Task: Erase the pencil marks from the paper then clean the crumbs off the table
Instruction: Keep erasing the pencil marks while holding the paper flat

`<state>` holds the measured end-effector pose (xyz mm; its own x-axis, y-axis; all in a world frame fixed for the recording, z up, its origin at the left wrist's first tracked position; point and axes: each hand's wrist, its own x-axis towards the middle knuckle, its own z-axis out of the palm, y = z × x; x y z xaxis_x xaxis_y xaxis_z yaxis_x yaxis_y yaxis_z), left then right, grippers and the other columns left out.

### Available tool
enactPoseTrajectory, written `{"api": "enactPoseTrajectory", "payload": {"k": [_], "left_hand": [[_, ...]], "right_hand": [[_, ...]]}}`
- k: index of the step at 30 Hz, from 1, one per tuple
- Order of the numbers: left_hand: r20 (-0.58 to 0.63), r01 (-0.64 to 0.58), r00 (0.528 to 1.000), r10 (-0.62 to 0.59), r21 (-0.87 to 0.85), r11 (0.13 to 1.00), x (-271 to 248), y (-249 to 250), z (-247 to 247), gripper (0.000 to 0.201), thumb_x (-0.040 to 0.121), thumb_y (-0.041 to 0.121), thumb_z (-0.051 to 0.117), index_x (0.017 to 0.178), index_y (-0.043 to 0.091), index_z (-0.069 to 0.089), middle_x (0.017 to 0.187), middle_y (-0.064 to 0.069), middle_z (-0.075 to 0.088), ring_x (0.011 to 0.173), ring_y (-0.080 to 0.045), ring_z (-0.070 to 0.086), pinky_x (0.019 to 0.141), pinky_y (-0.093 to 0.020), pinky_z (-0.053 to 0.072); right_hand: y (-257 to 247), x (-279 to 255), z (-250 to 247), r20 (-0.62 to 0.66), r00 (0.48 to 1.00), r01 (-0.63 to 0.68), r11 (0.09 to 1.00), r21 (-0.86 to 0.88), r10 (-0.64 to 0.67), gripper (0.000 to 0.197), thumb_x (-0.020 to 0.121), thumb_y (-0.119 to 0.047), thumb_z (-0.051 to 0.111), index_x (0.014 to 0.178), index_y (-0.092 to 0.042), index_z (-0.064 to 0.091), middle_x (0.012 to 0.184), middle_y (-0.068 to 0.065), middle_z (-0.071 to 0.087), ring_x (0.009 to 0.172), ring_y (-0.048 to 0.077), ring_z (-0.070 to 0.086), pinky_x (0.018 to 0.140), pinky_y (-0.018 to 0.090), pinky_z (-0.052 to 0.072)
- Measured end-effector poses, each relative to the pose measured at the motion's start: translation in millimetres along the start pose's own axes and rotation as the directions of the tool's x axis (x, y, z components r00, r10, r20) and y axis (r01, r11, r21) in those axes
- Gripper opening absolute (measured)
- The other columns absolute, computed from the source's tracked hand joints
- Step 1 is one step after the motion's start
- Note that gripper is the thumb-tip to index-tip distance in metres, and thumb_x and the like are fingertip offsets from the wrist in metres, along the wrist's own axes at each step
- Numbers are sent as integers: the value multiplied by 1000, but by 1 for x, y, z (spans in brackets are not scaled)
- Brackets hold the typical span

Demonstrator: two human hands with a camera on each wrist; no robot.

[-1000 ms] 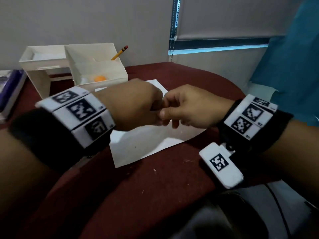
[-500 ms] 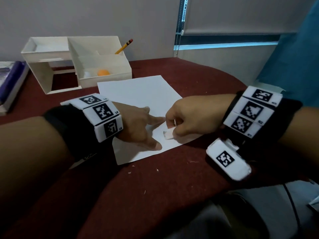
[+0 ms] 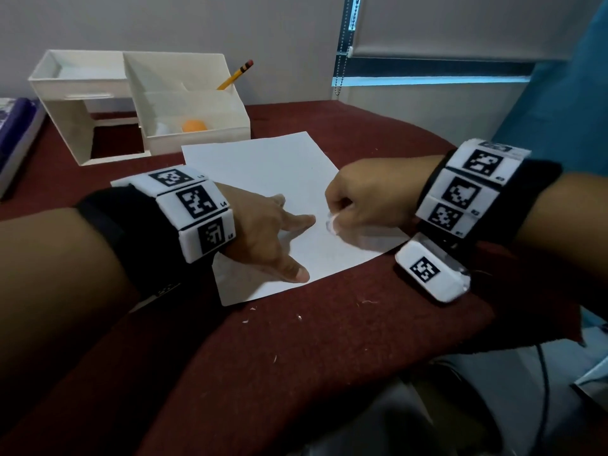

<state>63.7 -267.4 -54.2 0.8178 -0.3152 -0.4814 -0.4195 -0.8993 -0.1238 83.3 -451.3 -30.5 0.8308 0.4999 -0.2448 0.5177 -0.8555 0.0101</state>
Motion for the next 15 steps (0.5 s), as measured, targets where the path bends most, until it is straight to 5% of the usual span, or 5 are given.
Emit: {"api": "enactPoseTrajectory", "payload": {"k": [2, 5, 10, 13, 15], "left_hand": [[-5, -3, 1000, 3, 7, 1000, 0, 0, 0, 97, 69, 91, 41, 147, 59, -7, 164, 2, -9, 150, -26, 12, 118, -53, 17], [4, 0, 1000, 0, 7, 1000, 0, 1, 0, 97, 69, 90, 42, 147, 58, -6, 164, 2, -9, 150, -27, 11, 118, -54, 17], [2, -8, 1000, 8, 11, 1000, 0, 1, 0, 96, 69, 90, 41, 146, 59, -7, 164, 2, -10, 150, -27, 13, 118, -54, 18], [3, -8, 1000, 8, 9, 1000, -1, 0, 0, 96, 70, 89, 42, 147, 58, -6, 164, 1, -9, 150, -27, 14, 118, -53, 19], [2, -1, 1000, 1, 11, 1000, -1, 0, 0, 95, 71, 89, 41, 147, 58, -7, 164, 2, -10, 150, -27, 13, 118, -53, 18]], "right_hand": [[-1, 0, 2, -29, 999, 13, 1000, -6, -13, 23, 92, -44, 63, 84, -23, 67, 81, -7, 67, 78, 14, 63, 65, 30, 50], [-7, -7, 5, 95, 992, 79, 996, 39, -82, 23, 90, -47, 64, 89, -25, 70, 78, -8, 70, 73, 7, 65, 67, 29, 54], [3, 4, 1, -40, 999, -24, 998, -55, 21, 26, 94, -47, 58, 85, -23, 67, 82, -7, 67, 77, 13, 63, 65, 31, 51], [-9, 2, 4, 92, 992, 83, 997, 7, -83, 26, 92, -46, 61, 89, -22, 69, 78, -6, 68, 72, 9, 62, 66, 31, 53], [-8, 8, 1, 61, 997, 45, 999, -12, -44, 28, 92, -49, 62, 88, -23, 70, 79, -7, 68, 75, 10, 63, 64, 28, 49]]}}
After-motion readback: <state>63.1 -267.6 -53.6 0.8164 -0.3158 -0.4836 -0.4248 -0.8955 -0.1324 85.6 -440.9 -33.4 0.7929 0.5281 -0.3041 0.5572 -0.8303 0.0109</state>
